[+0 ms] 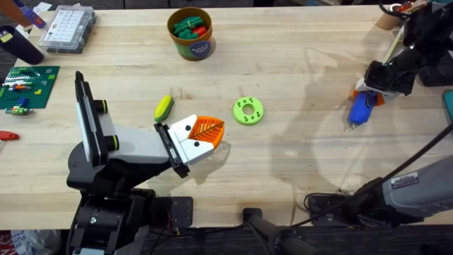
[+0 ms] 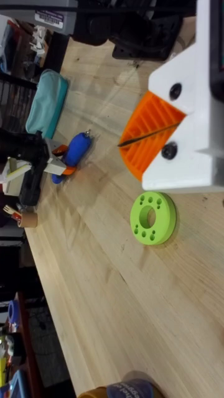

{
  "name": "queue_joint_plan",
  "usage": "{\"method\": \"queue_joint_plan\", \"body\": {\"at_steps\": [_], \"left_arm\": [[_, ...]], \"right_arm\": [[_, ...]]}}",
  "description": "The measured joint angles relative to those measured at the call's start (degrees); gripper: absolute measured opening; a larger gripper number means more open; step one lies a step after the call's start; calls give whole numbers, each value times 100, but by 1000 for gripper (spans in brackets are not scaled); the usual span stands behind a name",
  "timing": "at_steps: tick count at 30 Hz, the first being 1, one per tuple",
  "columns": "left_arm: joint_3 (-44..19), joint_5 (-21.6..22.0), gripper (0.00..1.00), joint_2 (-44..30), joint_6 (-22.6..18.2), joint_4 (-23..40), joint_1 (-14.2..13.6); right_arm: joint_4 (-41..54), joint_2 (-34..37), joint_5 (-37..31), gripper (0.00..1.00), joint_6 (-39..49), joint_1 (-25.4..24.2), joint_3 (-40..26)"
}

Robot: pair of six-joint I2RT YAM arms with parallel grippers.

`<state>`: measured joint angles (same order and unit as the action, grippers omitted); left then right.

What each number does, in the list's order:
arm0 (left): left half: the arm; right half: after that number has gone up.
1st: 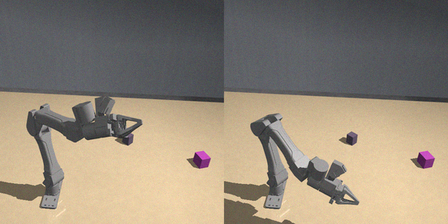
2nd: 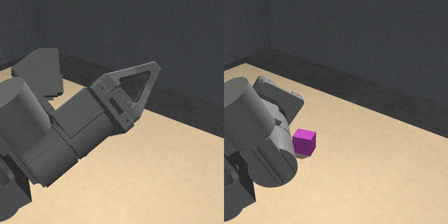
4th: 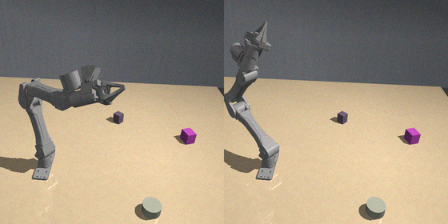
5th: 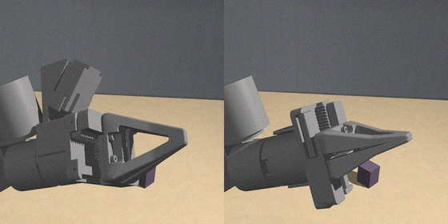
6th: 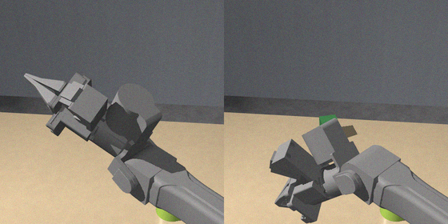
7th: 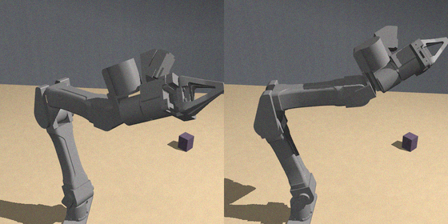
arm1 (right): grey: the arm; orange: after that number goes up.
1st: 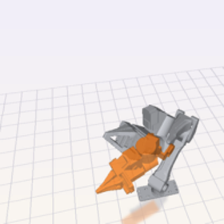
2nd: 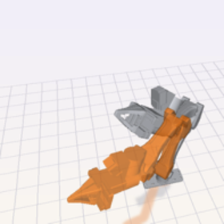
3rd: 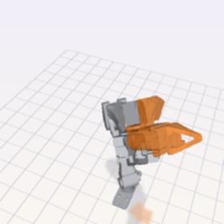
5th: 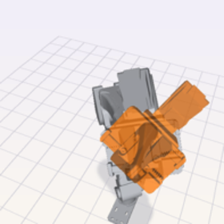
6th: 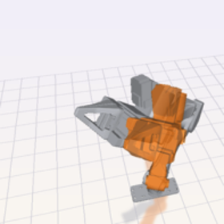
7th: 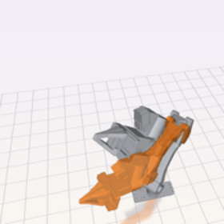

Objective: Pick up the gripper from the table and insert it into the empty holder that is missing its gripper. Then pick up a screw, insert it into the mounting hole, and use the screwdriver to tighten it. Finally, clean up the table by picking up the vegetable and placing it into the bucket.

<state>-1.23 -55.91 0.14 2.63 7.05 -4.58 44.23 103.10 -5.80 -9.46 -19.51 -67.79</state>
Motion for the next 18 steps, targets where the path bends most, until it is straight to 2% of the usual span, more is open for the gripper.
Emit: {"method": "queue_joint_plan", "body": {"at_steps": [18], "left_arm": [[0, -1, 17, -15, 0, -33, 0]], "right_arm": [[-224, 6, 26, 68, 95, -1, 0]]}}
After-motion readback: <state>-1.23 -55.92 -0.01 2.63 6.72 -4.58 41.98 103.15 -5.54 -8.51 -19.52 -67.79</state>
